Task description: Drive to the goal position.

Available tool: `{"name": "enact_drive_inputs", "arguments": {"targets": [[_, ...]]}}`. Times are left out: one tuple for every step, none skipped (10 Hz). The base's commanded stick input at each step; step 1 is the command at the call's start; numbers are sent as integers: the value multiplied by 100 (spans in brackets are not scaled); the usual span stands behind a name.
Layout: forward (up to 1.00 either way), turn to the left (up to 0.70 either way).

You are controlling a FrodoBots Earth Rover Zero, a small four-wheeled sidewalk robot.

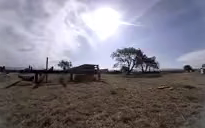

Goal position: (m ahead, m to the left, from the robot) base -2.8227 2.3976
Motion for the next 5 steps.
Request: {"name": "enact_drive_inputs", "arguments": {"targets": [[0, 18], [0, 43], [0, 45], [0, 45], [0, 45]]}}
